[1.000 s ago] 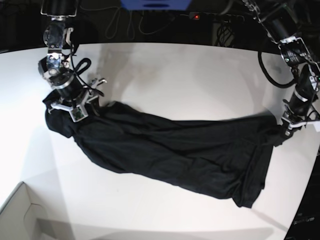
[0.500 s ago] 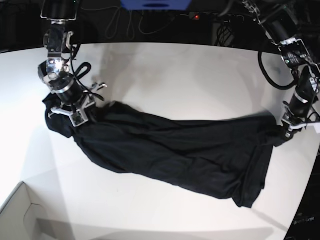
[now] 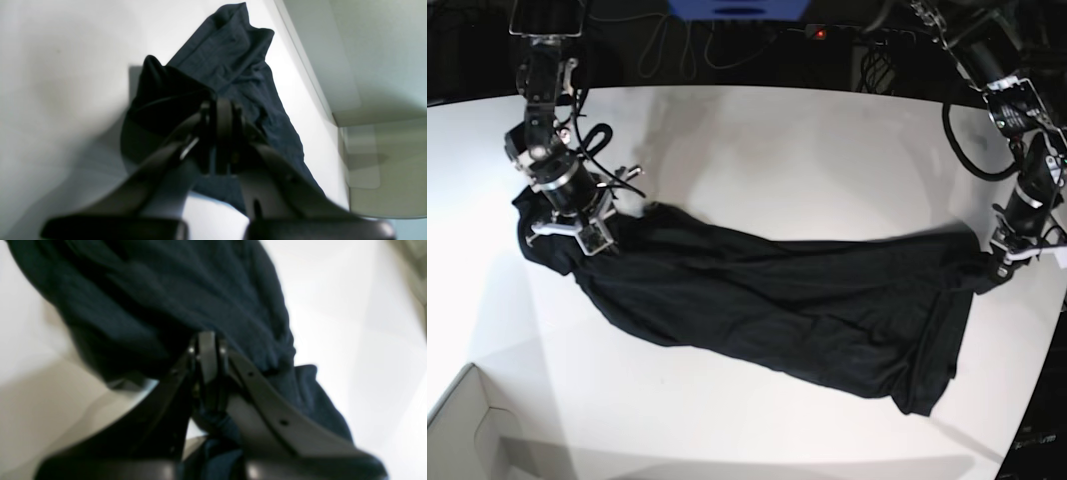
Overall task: Layout the t-shirt on the table in an organized manner, then fold the t-shirt properly
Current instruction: 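Release the shirt and lift both grippers away from it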
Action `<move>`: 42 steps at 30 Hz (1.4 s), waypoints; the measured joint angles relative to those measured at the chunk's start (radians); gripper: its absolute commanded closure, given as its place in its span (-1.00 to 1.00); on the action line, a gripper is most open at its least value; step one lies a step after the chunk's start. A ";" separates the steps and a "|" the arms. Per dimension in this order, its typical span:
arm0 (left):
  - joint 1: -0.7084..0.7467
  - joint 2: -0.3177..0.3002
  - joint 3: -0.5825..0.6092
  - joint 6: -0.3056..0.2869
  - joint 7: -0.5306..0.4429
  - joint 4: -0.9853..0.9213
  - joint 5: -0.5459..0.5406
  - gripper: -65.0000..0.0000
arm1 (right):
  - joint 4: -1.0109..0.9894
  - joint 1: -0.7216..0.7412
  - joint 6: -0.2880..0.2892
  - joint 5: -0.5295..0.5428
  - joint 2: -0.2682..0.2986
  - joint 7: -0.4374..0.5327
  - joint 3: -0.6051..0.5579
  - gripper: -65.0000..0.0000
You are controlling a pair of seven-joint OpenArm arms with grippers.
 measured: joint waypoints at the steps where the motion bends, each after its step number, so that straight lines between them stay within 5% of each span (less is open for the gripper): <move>1: 0.003 0.001 0.000 0.001 0.001 0.010 0.002 0.99 | 0.024 -0.014 0.000 -0.001 -0.001 0.000 0.000 1.00; 20: 0.119 0.019 -0.006 -0.004 0.007 0.168 -0.006 0.99 | 0.343 -0.291 0.008 0.002 -0.016 0.001 0.015 1.00; 26: 0.156 -0.062 -0.006 -0.008 -0.004 0.170 -0.201 1.00 | 0.384 -0.345 0.008 0.024 -0.015 0.003 0.040 1.00; 31: 0.197 -0.084 -0.003 -0.007 0.002 0.169 -0.239 1.00 | 0.391 -0.396 0.008 0.025 -0.015 0.003 0.040 1.00; 42: 0.293 -0.097 -0.004 -0.006 0.003 0.163 -0.245 1.00 | 0.392 -0.549 0.008 0.025 -0.018 0.164 0.053 1.00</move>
